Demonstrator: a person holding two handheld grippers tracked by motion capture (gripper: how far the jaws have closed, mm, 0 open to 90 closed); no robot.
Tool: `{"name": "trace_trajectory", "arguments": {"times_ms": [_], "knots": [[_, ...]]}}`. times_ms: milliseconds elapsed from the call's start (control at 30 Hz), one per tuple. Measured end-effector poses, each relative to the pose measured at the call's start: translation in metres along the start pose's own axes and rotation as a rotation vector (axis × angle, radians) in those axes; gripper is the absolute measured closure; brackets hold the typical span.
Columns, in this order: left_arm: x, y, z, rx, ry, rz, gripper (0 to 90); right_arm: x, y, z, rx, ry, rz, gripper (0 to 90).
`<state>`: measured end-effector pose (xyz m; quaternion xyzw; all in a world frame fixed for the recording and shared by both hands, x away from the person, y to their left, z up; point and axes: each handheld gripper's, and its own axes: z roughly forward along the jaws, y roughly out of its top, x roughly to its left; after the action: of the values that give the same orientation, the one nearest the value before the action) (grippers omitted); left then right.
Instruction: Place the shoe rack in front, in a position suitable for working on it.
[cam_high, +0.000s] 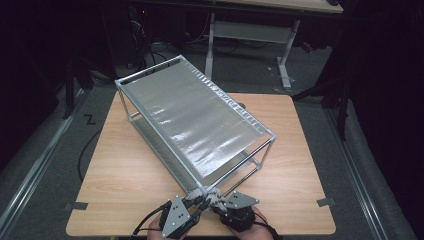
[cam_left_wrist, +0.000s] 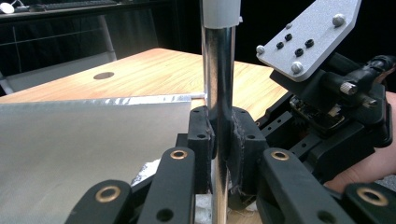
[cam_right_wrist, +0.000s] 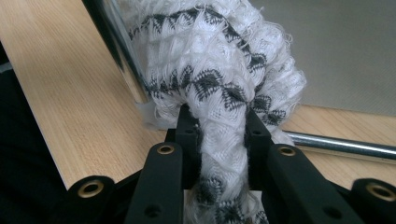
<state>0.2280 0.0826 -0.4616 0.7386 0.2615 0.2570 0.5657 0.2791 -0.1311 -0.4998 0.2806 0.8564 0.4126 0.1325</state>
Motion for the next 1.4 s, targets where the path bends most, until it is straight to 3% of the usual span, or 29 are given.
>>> {"name": "trace_trajectory", "arguments": {"times_ms": [233, 667, 933, 1033, 1167, 1400], "knots": [[0.001, -0.001, -0.003, 0.0, -0.001, -0.006, 80.1, -0.016, -0.002, -0.003, 0.008, -0.071, 0.041, 74.3], [0.001, -0.001, -0.007, 0.003, -0.009, -0.005, 80.2, -0.084, -0.014, -0.017, 0.002, -0.255, 0.203, 73.9], [0.001, -0.002, -0.008, 0.003, -0.011, -0.001, 80.2, -0.115, -0.018, -0.024, -0.002, -0.359, 0.274, 73.7], [0.001, -0.002, -0.008, 0.003, -0.009, 0.003, 80.1, -0.12, -0.019, -0.025, -0.003, -0.368, 0.279, 73.6], [0.001, -0.002, -0.008, 0.002, -0.008, 0.002, 80.1, -0.118, -0.019, -0.024, 0.001, -0.331, 0.283, 73.7], [0.001, -0.002, -0.008, 0.002, -0.009, 0.003, 80.1, -0.1, -0.018, -0.02, 0.006, -0.262, 0.258, 73.7]]}}
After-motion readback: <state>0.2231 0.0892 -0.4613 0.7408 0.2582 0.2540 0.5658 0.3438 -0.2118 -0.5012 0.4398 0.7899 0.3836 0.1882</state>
